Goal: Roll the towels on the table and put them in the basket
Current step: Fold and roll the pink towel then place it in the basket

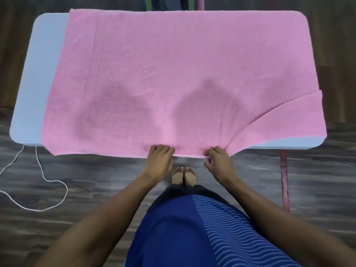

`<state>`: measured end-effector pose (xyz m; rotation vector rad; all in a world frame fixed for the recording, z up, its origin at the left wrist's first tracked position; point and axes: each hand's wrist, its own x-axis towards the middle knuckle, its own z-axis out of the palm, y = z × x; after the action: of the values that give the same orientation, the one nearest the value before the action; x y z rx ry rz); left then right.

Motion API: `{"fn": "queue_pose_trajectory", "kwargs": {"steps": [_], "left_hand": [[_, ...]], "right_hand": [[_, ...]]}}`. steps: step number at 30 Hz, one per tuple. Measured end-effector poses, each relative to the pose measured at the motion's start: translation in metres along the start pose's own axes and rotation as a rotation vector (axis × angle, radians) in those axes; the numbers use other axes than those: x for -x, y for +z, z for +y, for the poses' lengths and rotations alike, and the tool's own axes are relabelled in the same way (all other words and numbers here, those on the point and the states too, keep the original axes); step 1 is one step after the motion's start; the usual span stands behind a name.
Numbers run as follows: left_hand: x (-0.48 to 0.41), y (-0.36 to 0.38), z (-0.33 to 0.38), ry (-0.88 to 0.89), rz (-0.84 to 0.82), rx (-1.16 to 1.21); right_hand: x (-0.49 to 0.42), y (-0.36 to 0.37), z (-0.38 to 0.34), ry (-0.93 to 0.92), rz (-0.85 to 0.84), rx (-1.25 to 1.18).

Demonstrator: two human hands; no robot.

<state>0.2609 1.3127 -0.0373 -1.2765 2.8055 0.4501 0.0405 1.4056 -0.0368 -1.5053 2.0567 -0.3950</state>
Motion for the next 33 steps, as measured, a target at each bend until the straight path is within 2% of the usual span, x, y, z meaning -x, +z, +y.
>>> {"fn": "queue_pose_trajectory", "kwargs": {"steps": [3, 8, 12, 19, 24, 28, 33], "left_hand": [[0.013, 0.007, -0.002, 0.025, -0.037, 0.037], [0.010, 0.006, -0.003, -0.038, -0.156, 0.037], [-0.006, 0.001, 0.013, 0.015, -0.118, 0.078], [-0.062, 0.001, 0.098, 0.155, -0.054, 0.181], [-0.112, 0.010, 0.181, 0.189, -0.025, 0.219], [-0.142, 0.021, 0.237, 0.179, -0.071, 0.249], [-0.157, 0.032, 0.275, 0.154, -0.144, 0.091]], "right_hand": [[0.006, 0.004, 0.000, -0.007, 0.016, 0.000], [0.012, 0.007, 0.002, 0.006, -0.027, -0.035], [0.021, -0.005, 0.018, 0.107, 0.049, -0.117], [0.024, -0.060, 0.084, 0.200, 0.265, -0.113], [0.013, -0.120, 0.157, 0.183, 0.324, 0.046], [-0.001, -0.167, 0.210, 0.192, 0.215, 0.164], [-0.010, -0.198, 0.253, 0.085, 0.004, 0.200]]}}
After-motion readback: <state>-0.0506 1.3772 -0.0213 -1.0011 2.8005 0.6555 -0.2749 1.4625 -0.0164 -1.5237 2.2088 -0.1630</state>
